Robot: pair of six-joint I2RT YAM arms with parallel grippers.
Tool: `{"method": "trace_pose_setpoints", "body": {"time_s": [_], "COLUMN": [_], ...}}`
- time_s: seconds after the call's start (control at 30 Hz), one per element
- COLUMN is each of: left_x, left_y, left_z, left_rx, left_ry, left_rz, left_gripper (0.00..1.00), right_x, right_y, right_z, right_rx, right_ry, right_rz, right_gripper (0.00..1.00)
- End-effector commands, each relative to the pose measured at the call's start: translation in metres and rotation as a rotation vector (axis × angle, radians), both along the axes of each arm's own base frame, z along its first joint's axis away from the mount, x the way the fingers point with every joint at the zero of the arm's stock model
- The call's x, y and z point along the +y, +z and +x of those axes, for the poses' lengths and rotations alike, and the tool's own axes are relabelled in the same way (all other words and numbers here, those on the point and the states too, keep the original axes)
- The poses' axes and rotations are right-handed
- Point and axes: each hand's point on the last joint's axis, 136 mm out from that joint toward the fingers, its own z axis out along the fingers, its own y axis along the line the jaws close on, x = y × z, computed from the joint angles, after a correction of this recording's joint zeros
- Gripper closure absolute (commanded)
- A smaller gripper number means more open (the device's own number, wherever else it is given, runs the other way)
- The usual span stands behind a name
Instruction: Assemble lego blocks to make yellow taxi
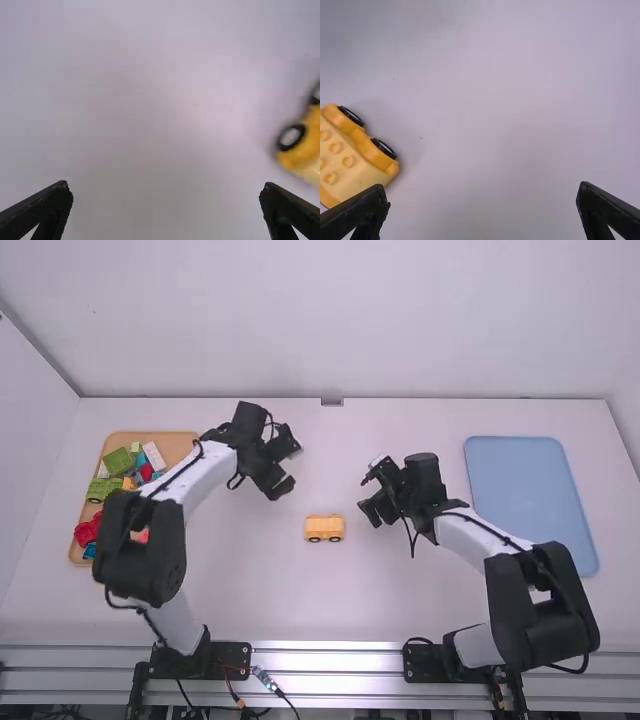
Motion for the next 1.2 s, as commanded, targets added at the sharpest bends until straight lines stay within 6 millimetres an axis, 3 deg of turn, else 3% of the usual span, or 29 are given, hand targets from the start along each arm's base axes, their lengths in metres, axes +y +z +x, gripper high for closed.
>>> {"method": "trace_pose_setpoints", "body": {"time_s": [0.0, 0.07, 0.13, 0.3, 0.37, 0.4, 0.43, 0.5, 0.53, 0.67, 0.83, 0.9, 1.0, 1.1, 1.17], "left_x": [0.051, 0.082, 0.096, 0.105, 0.118, 0.139, 0.146, 0.186, 0.191, 0.205, 0.257, 0.265, 0.281, 0.309, 0.312], "left_y": [0.028, 0.046, 0.054, 0.057, 0.057, 0.063, 0.065, 0.081, 0.080, 0.072, 0.088, 0.095, 0.100, 0.093, 0.090], "left_z": [-0.001, -0.009, -0.018, -0.046, -0.052, -0.054, -0.055, -0.063, -0.064, -0.064, -0.076, -0.075, -0.075, -0.076, -0.074], "left_rx": [-0.094, -0.164, -0.187, -0.195, -0.236, -0.302, -0.323, -0.460, -0.459, -0.330, -0.261, -0.264, -0.275, -0.220, -0.186], "left_ry": [0.300, 0.481, 0.538, 0.529, 0.579, 0.728, 0.774, 1.073, 1.103, 1.121, 1.247, 1.208, 1.215, 1.276, 1.256], "left_rz": [0.087, 0.108, 0.122, 0.112, 0.157, 0.198, 0.206, 0.230, 0.214, 0.037, -0.136, -0.186, -0.219, -0.221, -0.223], "left_gripper": [0.01, 0.01, 0.01, 0.01, 0.01, 0.01, 0.01, 0.01, 0.01, 0.01, 0.01, 0.01, 0.01, 0.01, 0.01], "right_x": [0.001, 0.004, 0.005, 0.010, 0.010, 0.011, 0.011, 0.009, 0.008, 0.003, 0.003, 0.004, 0.004, 0.004, 0.004], "right_y": [0.002, 0.004, 0.006, 0.011, 0.012, 0.013, 0.013, 0.014, 0.014, 0.014, 0.014, 0.014, 0.016, 0.016, 0.016], "right_z": [0.000, 0.001, 0.003, 0.006, 0.007, 0.008, 0.008, 0.010, 0.011, 0.012, 0.012, 0.013, 0.014, 0.014, 0.014], "right_rx": [0.001, -0.011, -0.018, -0.039, -0.047, -0.053, -0.055, -0.060, -0.060, -0.056, -0.057, -0.062, -0.067, -0.070, -0.069], "right_ry": [-0.013, -0.008, -0.007, -0.008, -0.009, -0.006, -0.006, -0.015, -0.019, -0.031, -0.030, -0.029, -0.029, -0.028, -0.029], "right_rz": [0.015, 0.020, 0.022, 0.042, 0.044, 0.045, 0.044, 0.048, 0.048, 0.046, 0.046, 0.047, 0.050, 0.050, 0.050], "right_gripper": [0.01, 0.01, 0.01, 0.01, 0.01, 0.01, 0.01, 0.01, 0.01, 0.01, 0.01, 0.01, 0.01, 0.01, 0.01]}}
